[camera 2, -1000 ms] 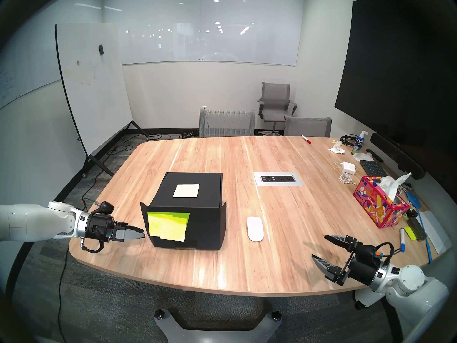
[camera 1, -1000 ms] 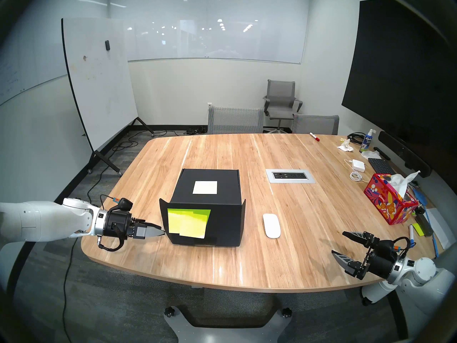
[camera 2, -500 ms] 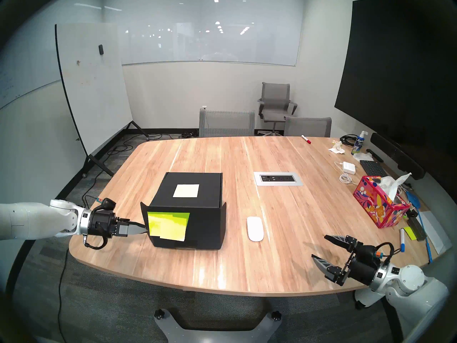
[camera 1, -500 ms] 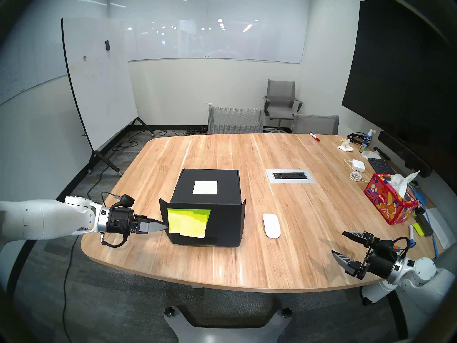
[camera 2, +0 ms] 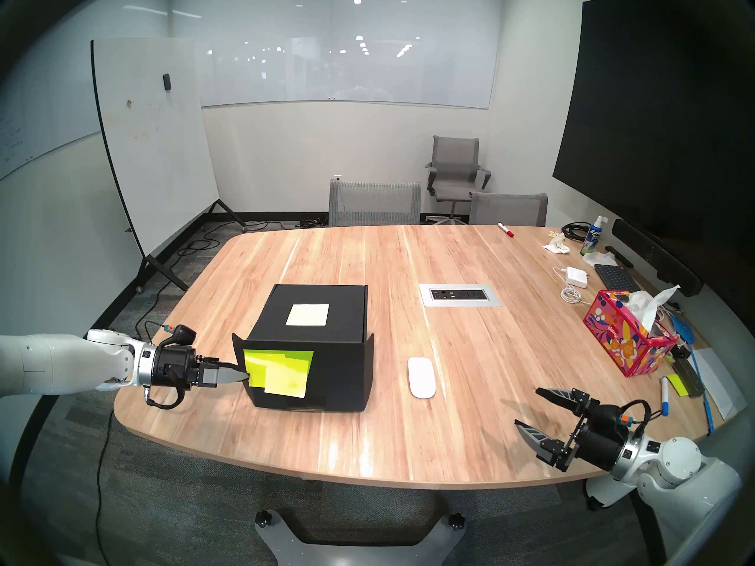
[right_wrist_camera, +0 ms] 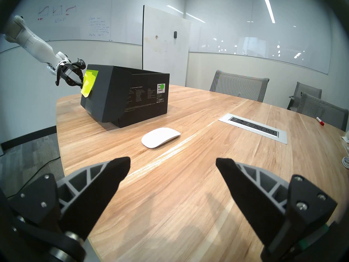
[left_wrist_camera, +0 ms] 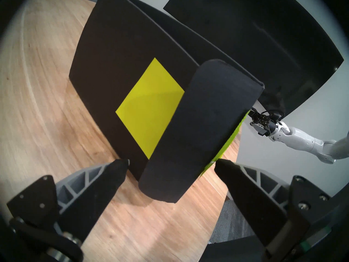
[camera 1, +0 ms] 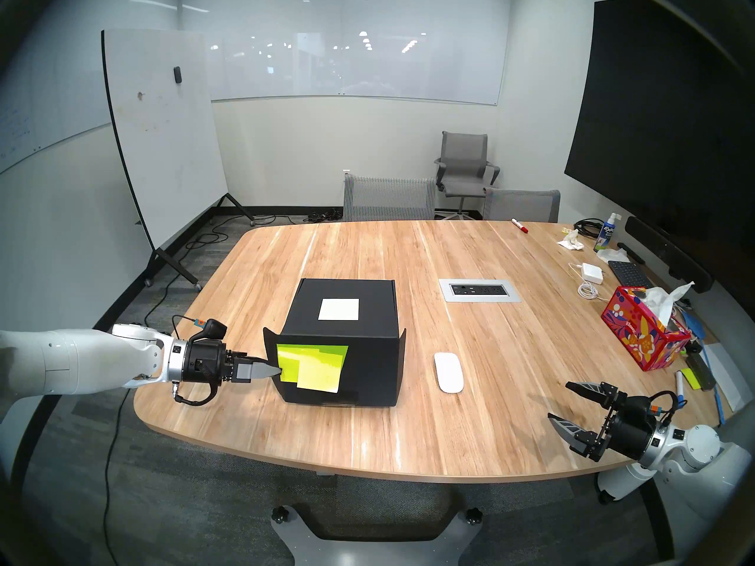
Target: Open the box and place the mouse inside
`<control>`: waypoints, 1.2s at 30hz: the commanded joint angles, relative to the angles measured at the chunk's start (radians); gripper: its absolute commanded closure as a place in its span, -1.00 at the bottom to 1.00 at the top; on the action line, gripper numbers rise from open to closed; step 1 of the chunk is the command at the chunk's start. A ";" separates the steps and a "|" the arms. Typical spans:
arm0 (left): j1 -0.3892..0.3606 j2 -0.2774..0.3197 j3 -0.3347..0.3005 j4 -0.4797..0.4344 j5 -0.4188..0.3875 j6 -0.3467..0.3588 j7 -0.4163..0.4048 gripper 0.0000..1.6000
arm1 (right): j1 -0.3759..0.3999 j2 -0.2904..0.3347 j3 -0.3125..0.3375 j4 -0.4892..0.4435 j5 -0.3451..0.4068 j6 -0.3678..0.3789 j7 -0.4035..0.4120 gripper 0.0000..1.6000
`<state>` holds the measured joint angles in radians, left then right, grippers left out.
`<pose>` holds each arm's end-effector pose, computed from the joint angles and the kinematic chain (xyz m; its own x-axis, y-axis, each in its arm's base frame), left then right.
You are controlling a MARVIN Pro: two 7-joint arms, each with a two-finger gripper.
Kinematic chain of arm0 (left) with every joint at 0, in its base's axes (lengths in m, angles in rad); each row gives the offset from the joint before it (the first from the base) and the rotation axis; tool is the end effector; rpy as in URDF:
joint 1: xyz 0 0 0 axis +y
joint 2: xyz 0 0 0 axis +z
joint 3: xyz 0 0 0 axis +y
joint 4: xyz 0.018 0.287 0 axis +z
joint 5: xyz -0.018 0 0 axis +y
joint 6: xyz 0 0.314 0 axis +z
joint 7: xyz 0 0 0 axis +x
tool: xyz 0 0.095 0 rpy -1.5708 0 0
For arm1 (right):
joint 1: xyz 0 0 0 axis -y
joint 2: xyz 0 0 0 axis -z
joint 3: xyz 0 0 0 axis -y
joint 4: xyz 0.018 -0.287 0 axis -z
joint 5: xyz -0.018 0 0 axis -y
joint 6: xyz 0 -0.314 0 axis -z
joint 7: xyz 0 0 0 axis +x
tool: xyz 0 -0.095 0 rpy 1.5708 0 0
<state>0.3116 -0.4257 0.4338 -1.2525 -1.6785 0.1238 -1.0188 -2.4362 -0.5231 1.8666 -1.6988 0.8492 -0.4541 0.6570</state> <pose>0.3875 0.1665 -0.2914 0.7441 -0.0752 0.6638 -0.6138 -0.4690 0.6350 0.2384 -0.2161 -0.2927 0.0858 0.2135 0.9732 0.6747 -0.7311 0.1010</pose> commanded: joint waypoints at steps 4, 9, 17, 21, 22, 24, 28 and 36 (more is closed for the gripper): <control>-0.058 0.046 -0.001 -0.030 0.046 0.092 -0.041 -1.00 | 0.001 0.000 0.004 -0.002 0.002 -0.001 0.000 -1.00; -0.071 0.062 -0.006 -0.040 0.058 0.121 -0.064 -1.00 | 0.001 0.000 0.004 -0.002 0.002 -0.001 0.000 -1.00; -0.077 0.070 -0.014 -0.049 0.065 0.155 -0.071 -1.00 | 0.001 0.000 0.004 -0.003 0.002 -0.001 0.000 -1.00; -0.081 0.073 -0.015 -0.053 0.066 0.169 -0.073 -1.00 | 0.001 0.000 0.004 -0.003 0.002 0.000 0.000 -1.00; -0.083 0.075 -0.016 -0.055 0.066 0.172 -0.074 -1.00 | 0.001 0.000 0.004 -0.003 0.002 0.000 0.000 -1.00; -0.083 0.076 -0.016 -0.057 0.066 0.175 -0.076 -1.00 | 0.001 0.000 0.004 -0.003 0.002 0.000 0.000 -1.00; -0.083 0.078 -0.018 -0.059 0.066 0.176 -0.076 -1.00 | 0.000 0.000 0.004 -0.003 0.002 0.000 0.000 -1.00; -0.083 0.081 -0.016 -0.067 0.072 0.183 -0.073 -1.00 | 0.000 0.000 0.004 -0.003 0.002 0.000 0.000 -1.00</control>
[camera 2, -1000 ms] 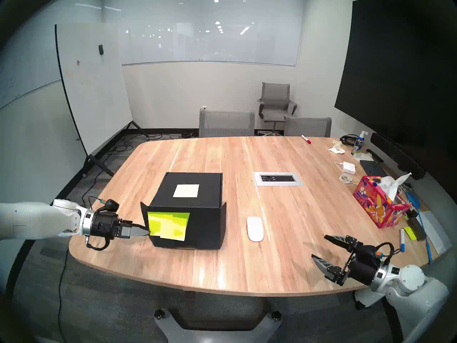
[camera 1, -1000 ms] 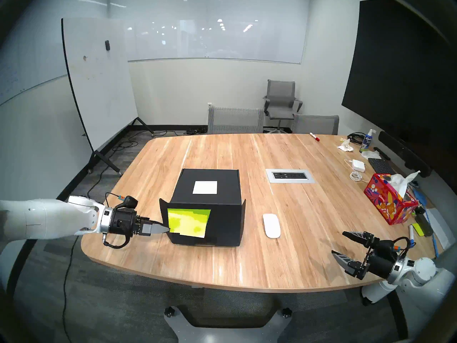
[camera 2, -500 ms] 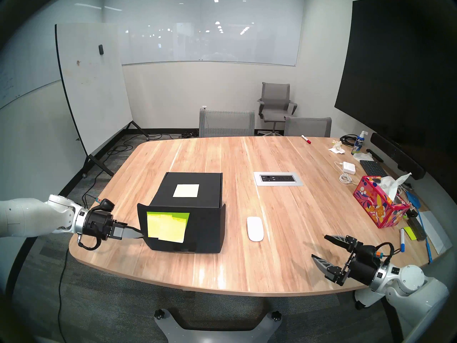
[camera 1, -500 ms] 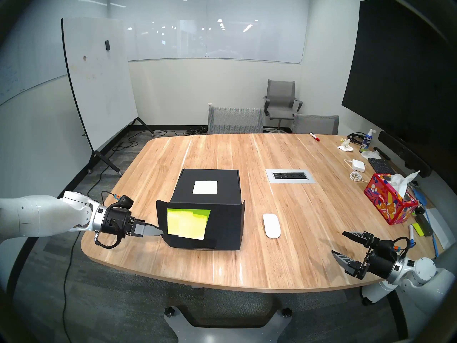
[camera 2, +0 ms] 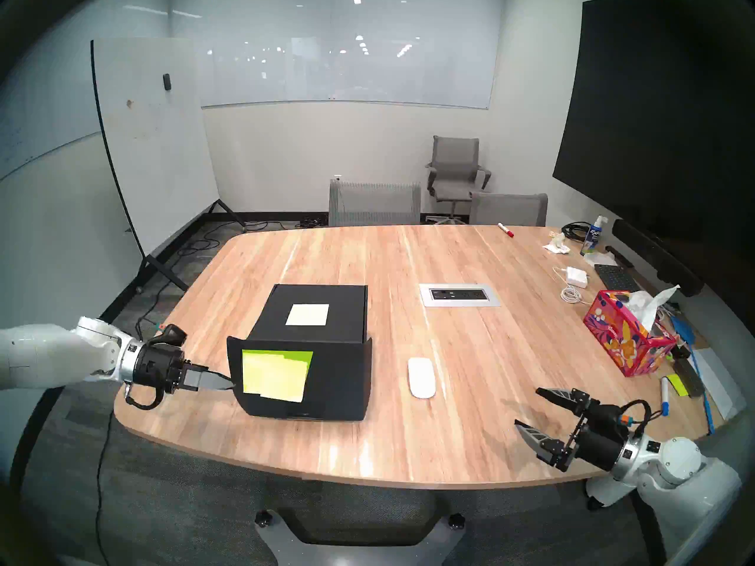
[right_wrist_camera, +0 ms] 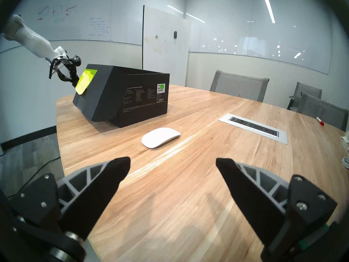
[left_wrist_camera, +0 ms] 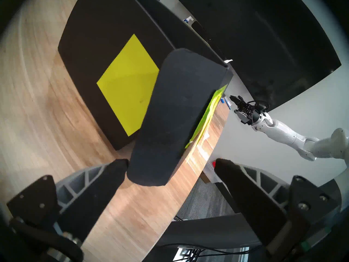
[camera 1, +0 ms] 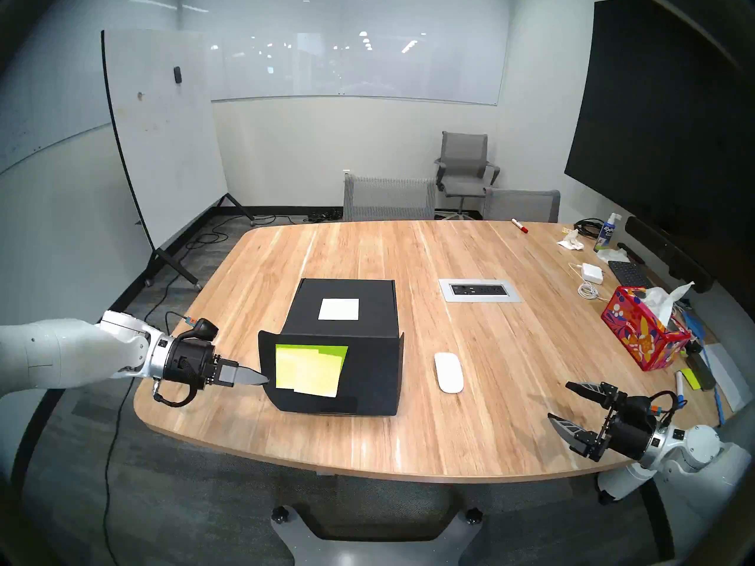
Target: Open the box and place the mouse inside
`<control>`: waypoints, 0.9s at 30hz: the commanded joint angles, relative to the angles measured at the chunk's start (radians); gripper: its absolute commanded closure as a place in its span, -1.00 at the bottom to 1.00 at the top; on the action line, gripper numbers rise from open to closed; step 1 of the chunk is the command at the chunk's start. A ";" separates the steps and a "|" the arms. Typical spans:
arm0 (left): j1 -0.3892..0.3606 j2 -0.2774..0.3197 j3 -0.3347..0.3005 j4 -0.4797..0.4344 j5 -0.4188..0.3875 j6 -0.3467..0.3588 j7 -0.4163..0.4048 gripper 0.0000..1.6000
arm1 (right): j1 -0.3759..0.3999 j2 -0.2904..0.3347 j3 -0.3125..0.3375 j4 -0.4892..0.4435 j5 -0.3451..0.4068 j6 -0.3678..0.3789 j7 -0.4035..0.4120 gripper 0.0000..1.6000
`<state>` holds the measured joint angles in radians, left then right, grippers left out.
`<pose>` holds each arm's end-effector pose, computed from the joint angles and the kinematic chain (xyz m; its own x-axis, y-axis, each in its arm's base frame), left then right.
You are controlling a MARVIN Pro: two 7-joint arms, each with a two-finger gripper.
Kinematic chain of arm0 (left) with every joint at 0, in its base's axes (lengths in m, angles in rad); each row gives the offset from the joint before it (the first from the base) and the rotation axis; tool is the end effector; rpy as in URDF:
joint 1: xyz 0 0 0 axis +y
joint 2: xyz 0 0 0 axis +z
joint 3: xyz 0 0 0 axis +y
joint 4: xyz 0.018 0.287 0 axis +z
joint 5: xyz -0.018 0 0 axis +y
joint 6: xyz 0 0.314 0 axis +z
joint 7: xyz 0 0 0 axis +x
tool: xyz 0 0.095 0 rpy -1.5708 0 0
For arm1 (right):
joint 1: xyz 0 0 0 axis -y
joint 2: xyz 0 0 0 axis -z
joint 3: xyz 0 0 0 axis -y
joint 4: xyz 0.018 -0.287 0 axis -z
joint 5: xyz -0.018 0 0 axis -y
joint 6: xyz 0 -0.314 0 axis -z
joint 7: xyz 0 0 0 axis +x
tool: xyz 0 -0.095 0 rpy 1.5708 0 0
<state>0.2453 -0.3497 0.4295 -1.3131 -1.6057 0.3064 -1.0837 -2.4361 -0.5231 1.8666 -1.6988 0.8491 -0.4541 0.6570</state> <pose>0.3741 0.1779 -0.2664 0.8142 -0.1217 0.5676 -0.5567 -0.4412 0.7039 0.2385 -0.2161 -0.2927 0.0856 0.2136 0.9732 0.6748 -0.7311 0.1011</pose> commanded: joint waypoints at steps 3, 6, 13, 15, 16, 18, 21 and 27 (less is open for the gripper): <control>-0.020 0.013 -0.012 -0.012 0.003 0.007 -0.014 -1.00 | 0.000 0.000 0.004 -0.003 0.002 0.000 0.000 -1.00; -0.028 0.021 -0.013 -0.018 0.006 0.021 -0.023 -1.00 | 0.000 0.000 0.004 -0.003 0.002 0.000 0.000 -1.00; -0.042 0.031 -0.016 -0.028 0.009 0.050 -0.030 -1.00 | 0.001 0.000 0.004 -0.003 0.002 0.000 0.000 -1.00; -0.043 0.030 -0.016 -0.028 0.010 0.055 -0.031 -0.50 | 0.000 0.000 0.004 -0.003 0.002 0.000 0.000 -1.00; -0.044 0.030 -0.017 -0.027 0.010 0.058 -0.031 0.09 | 0.000 0.000 0.004 -0.003 0.002 0.000 0.000 -1.00; -0.045 0.029 -0.017 -0.027 0.011 0.062 -0.030 0.78 | 0.000 0.000 0.004 -0.003 0.002 0.000 0.000 -1.00; -0.046 0.028 -0.017 -0.026 0.013 0.066 -0.030 1.00 | 0.000 0.000 0.004 -0.003 0.002 0.000 0.000 -1.00; -0.048 0.027 -0.017 -0.024 0.016 0.074 -0.031 1.00 | 0.000 0.000 0.004 -0.003 0.002 0.000 0.000 -1.00</control>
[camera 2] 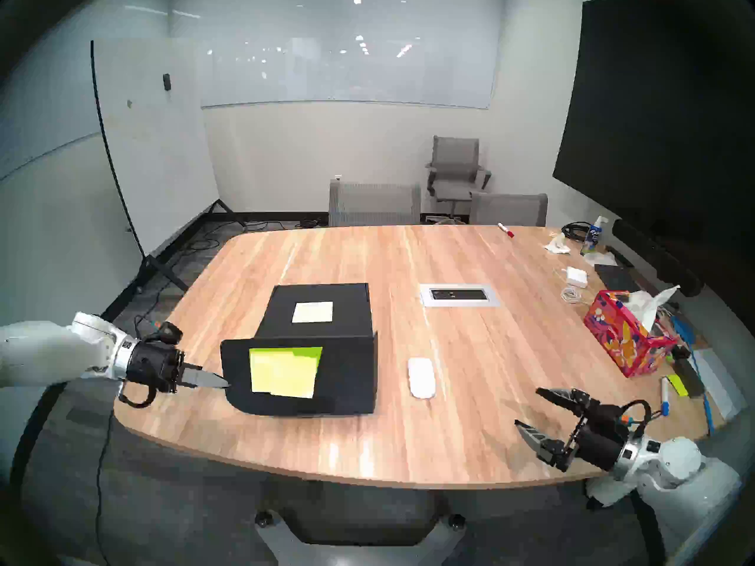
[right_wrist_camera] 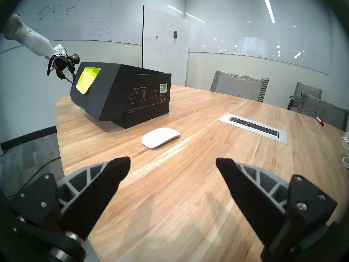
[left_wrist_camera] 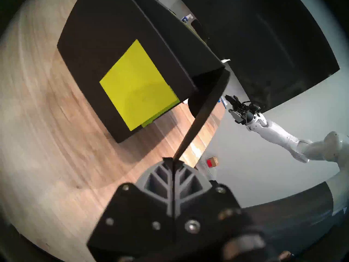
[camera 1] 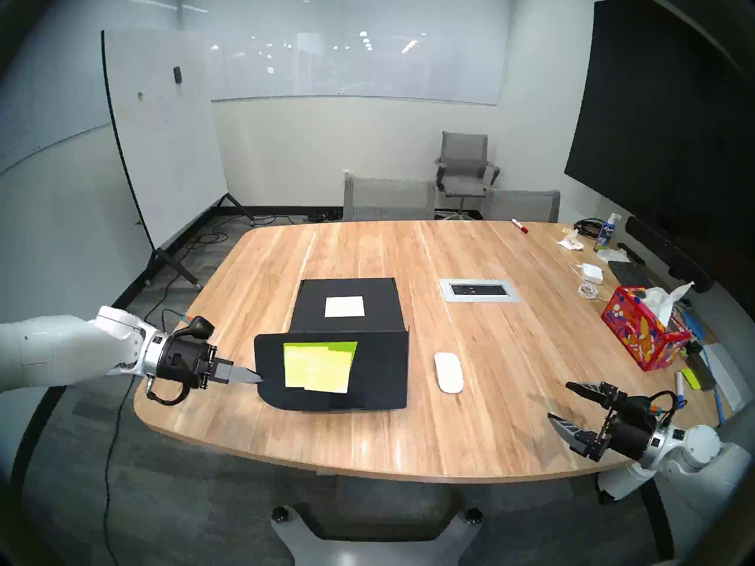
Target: Open the box and place the mouse inside
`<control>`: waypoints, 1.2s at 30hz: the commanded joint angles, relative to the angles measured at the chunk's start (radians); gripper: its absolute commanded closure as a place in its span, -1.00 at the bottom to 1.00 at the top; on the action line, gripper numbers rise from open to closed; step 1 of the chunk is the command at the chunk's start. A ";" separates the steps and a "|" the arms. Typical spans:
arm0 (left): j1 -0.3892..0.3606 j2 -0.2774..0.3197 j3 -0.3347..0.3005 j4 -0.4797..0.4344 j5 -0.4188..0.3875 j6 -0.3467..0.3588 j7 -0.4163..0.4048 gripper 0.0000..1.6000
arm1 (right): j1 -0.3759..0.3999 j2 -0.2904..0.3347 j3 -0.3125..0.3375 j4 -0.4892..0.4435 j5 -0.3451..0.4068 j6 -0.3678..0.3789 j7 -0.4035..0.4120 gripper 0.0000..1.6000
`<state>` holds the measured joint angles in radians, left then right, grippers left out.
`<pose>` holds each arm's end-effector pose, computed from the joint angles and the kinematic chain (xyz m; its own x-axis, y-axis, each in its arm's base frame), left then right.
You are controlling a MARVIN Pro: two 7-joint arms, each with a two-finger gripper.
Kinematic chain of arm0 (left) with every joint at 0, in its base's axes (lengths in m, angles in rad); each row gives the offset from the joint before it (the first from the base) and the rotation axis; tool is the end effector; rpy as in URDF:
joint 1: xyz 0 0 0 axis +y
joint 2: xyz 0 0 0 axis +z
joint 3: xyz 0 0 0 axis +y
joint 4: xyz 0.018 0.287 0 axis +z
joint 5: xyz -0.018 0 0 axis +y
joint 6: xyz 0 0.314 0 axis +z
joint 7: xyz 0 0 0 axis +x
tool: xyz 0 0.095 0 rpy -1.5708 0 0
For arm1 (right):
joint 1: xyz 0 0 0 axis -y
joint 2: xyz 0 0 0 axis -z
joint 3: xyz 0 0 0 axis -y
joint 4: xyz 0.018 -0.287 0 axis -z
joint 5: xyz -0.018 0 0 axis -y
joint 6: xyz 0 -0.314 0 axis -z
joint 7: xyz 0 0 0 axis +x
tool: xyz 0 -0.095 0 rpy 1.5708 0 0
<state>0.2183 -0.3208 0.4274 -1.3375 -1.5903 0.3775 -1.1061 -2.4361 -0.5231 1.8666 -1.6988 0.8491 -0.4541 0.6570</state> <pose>0.3696 0.1814 -0.2554 0.8388 -0.1256 0.5298 -0.5271 -0.4316 0.7321 0.2385 -0.2161 -0.2927 0.0856 0.2136 0.9732 0.6748 -0.7311 0.1011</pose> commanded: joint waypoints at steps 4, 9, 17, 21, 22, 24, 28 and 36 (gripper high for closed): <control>-0.026 -0.002 -0.015 0.001 0.002 0.023 -0.007 1.00 | 0.000 0.000 0.004 -0.003 0.002 0.000 0.000 -1.00; -0.059 0.013 -0.012 -0.009 0.030 0.100 -0.024 1.00 | 0.001 0.000 0.004 -0.002 0.002 -0.001 0.000 -1.00; -0.134 0.071 -0.020 -0.032 0.113 0.250 -0.112 1.00 | 0.001 0.000 0.003 -0.002 0.002 -0.001 0.000 -1.00; -0.160 0.103 -0.028 -0.044 0.151 0.297 -0.166 1.00 | 0.001 0.000 0.003 -0.002 0.001 -0.001 0.000 -1.00; -0.166 0.109 -0.031 -0.048 0.160 0.312 -0.175 1.00 | 0.001 0.000 0.003 -0.002 0.001 -0.001 0.000 -1.00; -0.178 0.118 -0.037 -0.057 0.171 0.338 -0.185 1.00 | 0.001 0.000 0.003 -0.002 0.002 -0.001 0.000 -1.00; -0.198 0.138 -0.051 -0.089 0.160 0.393 -0.146 1.00 | 0.001 0.000 0.003 -0.002 0.001 -0.001 0.000 -1.00; -0.224 0.175 -0.075 -0.146 0.116 0.475 -0.040 1.00 | 0.001 0.000 0.003 -0.002 0.001 -0.001 0.000 -1.00</control>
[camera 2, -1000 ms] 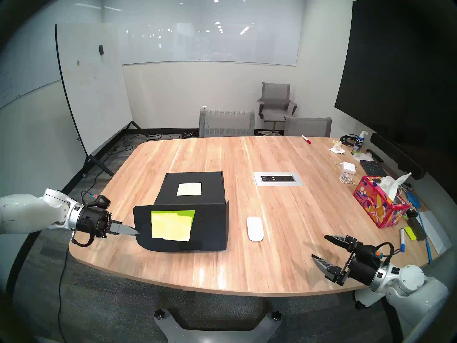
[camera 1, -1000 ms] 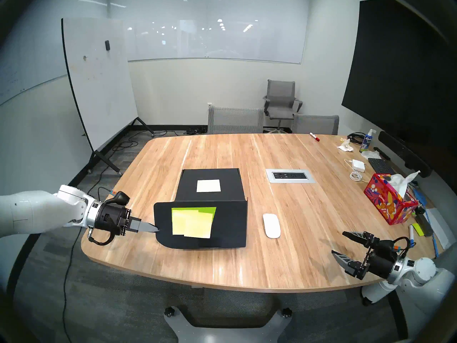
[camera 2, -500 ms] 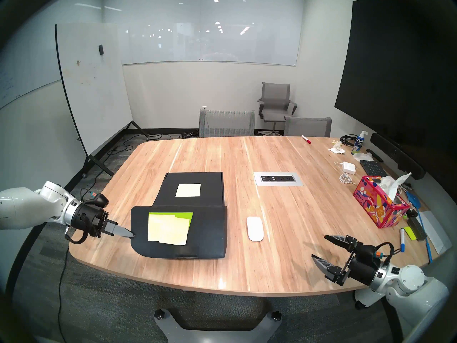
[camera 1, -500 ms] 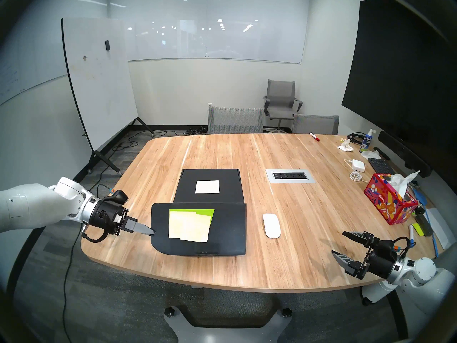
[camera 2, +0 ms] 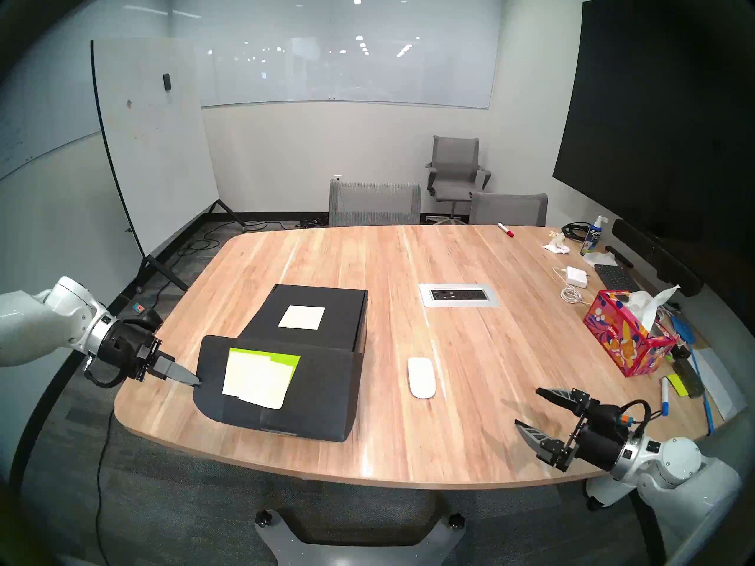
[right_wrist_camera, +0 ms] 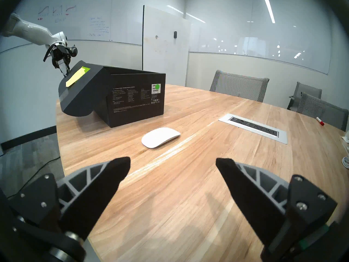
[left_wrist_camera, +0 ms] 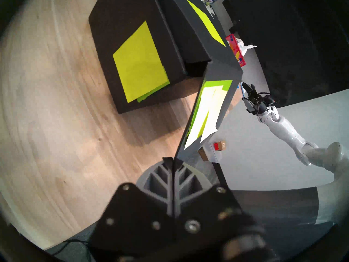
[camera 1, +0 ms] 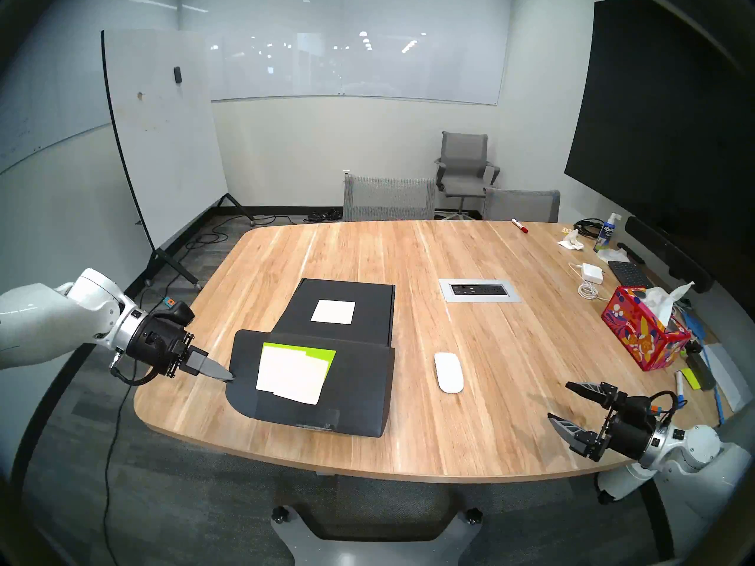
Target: Open the box and place the mouse inside
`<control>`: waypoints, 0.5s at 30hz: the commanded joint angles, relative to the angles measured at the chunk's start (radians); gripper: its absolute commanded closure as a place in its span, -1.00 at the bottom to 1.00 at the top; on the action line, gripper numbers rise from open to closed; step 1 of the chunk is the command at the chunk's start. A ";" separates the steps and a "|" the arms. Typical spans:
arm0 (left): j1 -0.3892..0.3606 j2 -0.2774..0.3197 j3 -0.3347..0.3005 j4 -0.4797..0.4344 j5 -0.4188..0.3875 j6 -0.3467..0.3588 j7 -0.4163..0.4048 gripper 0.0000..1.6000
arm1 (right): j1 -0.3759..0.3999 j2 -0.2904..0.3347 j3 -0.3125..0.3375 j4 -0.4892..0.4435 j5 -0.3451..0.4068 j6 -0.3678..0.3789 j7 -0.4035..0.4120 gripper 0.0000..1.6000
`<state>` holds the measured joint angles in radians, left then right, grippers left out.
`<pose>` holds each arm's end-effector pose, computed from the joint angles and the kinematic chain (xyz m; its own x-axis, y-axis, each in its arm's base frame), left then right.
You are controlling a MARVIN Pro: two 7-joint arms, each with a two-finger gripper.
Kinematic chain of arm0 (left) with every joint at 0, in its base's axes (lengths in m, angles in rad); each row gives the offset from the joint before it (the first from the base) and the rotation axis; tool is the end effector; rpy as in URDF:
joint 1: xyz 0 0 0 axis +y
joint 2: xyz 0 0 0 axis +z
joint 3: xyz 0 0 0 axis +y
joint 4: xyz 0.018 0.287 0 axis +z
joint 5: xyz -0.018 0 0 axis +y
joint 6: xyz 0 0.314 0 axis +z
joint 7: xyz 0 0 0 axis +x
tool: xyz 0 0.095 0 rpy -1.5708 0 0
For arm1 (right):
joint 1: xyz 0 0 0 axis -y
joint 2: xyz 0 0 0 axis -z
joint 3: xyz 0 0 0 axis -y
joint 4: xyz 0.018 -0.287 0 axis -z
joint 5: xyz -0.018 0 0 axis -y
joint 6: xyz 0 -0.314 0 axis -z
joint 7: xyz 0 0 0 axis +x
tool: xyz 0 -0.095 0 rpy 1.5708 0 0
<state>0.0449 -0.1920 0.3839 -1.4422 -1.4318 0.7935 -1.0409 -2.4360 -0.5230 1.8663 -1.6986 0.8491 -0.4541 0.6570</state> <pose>0.3641 0.2063 -0.1972 0.9251 -0.1818 0.3334 -0.3737 -0.5921 0.7140 0.2384 -0.2161 -0.2927 0.0859 0.2137 0.9731 0.6748 -0.7311 0.1009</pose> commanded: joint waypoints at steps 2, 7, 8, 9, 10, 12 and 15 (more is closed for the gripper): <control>-0.054 0.051 -0.034 -0.049 -0.054 0.074 -0.084 1.00 | 0.001 0.000 0.003 -0.002 0.001 -0.001 0.000 -1.00; -0.057 0.062 -0.036 -0.067 -0.077 0.099 -0.040 1.00 | 0.001 0.000 0.003 -0.002 0.001 -0.001 0.000 -1.00; -0.057 0.063 -0.036 -0.069 -0.080 0.103 -0.036 1.00 | 0.001 0.000 0.003 -0.002 0.001 -0.001 0.000 -1.00; -0.057 0.065 -0.037 -0.072 -0.083 0.106 -0.029 1.00 | 0.001 0.000 0.003 -0.002 0.001 -0.001 0.000 -1.00; -0.058 0.066 -0.037 -0.074 -0.088 0.109 -0.022 1.00 | 0.001 0.000 0.003 -0.002 0.001 -0.001 0.000 -1.00; -0.059 0.069 -0.038 -0.080 -0.098 0.116 -0.002 1.00 | 0.001 0.000 0.003 -0.002 0.001 -0.001 0.000 -1.00; -0.063 0.072 -0.039 -0.084 -0.102 0.131 0.002 1.00 | 0.001 0.000 0.003 -0.002 0.001 -0.001 0.000 -1.00</control>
<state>0.0090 -0.1382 0.3654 -1.5103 -1.5012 0.8963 -0.9351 -2.4360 -0.5230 1.8663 -1.6986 0.8491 -0.4541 0.6570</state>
